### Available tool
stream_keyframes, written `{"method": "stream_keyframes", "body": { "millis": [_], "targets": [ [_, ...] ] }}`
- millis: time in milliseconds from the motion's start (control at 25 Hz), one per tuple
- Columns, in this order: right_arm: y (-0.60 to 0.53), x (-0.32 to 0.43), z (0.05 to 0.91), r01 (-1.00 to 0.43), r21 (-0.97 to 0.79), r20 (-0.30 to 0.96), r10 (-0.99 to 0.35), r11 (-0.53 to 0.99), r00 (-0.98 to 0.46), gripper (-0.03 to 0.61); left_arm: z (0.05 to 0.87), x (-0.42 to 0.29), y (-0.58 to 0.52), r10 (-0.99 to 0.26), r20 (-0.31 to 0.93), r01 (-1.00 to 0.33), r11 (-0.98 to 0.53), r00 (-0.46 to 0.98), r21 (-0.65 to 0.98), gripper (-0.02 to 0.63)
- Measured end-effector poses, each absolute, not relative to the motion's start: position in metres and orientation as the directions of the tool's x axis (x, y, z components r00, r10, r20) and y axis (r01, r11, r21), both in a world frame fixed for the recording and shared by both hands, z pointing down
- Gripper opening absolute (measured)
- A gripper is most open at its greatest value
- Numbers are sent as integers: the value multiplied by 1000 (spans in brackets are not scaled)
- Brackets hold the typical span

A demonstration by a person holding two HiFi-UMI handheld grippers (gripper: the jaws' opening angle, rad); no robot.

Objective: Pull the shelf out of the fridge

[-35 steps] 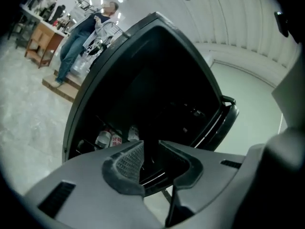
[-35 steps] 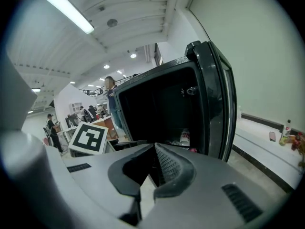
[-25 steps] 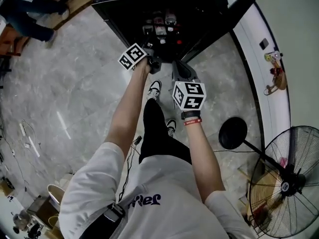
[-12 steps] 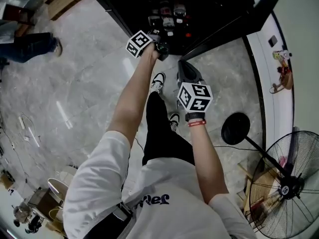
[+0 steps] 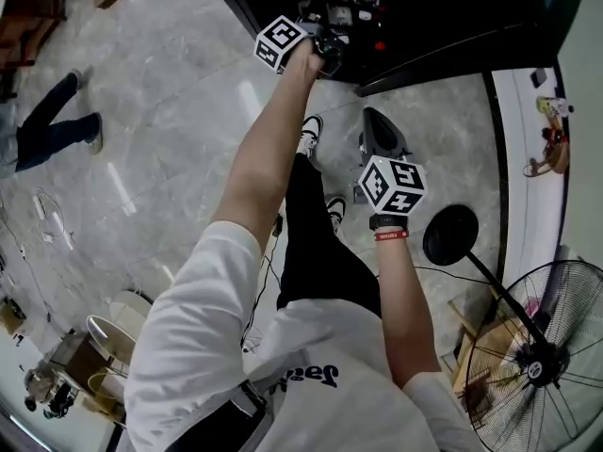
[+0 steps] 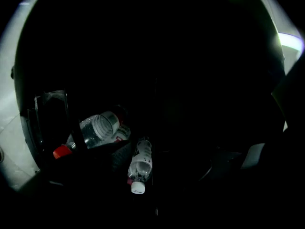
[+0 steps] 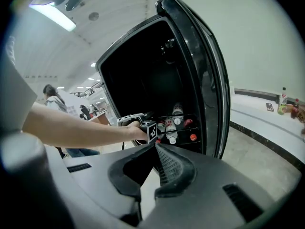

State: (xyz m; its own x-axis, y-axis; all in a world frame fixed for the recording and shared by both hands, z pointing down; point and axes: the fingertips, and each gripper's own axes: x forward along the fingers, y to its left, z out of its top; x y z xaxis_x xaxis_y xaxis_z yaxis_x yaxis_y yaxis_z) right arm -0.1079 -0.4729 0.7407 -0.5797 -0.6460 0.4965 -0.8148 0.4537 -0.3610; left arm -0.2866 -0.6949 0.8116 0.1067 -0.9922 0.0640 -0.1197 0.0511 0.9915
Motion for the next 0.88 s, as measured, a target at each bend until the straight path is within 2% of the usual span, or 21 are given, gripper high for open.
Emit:
{"method": "stream_keyframes", "body": {
  "millis": [520,600,720,880],
  "targets": [
    [-468,-83,775,-830,-394,516,-653,395,-555,6,806,-301,-751,-999,-25,-58,-27,34,998,242],
    [-466,-77,780,-836,-388,525,-652,388,-547,6,806,-304,-756,-1000,-24,-46,-25,13,999,191],
    [-466,-73,783,-842,-386,530,-656,378,-538,6,807,-309,-760,-1000,5,-37,5,-17,999,37],
    [-474,-79,782,-838,-387,519,-659,386,-543,5,806,-308,-755,-999,36,-112,34,16,993,28]
  ]
}}
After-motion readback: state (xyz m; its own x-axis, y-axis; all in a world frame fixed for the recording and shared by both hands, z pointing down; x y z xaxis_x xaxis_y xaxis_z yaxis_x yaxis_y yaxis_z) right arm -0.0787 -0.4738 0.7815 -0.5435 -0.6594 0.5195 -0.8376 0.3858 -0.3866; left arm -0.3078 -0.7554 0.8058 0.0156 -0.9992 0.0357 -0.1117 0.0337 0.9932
